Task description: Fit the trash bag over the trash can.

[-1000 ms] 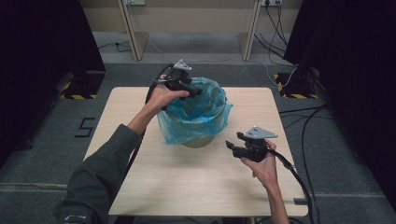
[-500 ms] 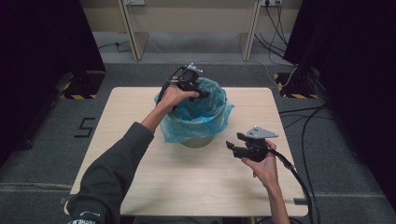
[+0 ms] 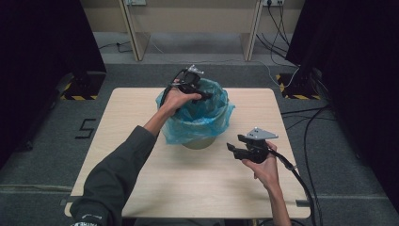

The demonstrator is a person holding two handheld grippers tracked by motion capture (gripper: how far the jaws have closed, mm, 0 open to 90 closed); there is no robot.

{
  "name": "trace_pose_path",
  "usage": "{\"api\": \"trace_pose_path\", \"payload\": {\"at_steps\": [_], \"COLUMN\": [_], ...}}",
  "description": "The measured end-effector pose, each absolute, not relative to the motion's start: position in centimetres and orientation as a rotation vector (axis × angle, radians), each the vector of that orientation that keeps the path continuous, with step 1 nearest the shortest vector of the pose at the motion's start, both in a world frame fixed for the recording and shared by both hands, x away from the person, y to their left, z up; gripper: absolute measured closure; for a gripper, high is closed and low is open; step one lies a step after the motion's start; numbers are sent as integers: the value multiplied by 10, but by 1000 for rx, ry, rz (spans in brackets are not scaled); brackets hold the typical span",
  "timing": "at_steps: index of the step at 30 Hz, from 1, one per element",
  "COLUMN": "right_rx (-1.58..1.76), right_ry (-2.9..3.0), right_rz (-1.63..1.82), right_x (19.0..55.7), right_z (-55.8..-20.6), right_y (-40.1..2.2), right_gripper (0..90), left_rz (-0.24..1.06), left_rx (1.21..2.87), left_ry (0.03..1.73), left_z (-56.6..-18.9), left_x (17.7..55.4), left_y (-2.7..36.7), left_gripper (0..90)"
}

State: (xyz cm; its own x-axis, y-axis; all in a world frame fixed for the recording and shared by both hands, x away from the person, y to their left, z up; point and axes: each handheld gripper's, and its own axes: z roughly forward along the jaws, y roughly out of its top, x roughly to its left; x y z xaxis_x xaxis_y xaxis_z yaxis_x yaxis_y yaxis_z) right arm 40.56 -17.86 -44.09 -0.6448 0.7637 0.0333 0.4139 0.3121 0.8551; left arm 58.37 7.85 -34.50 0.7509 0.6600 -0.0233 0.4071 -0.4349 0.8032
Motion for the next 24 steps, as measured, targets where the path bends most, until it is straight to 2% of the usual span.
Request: {"api": "trace_pose_path", "payload": {"at_steps": [7,19,24], "right_rx": [1061,1055,1059], "right_ry": [2206,2205,2203], "right_rz": [1271,1283,1285], "right_x": [406,407,407], "right_z": [-440,-439,-440], "right_y": [-179,-181,-181], "right_gripper": [406,405,404], "left_rz": [332,321,340], "left_rx": [2092,2172,2132], "left_ry": [736,863,853], "left_z": [-333,-367,-360], "left_x": [566,589,586], "left_y": [67,52,55], "left_gripper": [298,306,302]}}
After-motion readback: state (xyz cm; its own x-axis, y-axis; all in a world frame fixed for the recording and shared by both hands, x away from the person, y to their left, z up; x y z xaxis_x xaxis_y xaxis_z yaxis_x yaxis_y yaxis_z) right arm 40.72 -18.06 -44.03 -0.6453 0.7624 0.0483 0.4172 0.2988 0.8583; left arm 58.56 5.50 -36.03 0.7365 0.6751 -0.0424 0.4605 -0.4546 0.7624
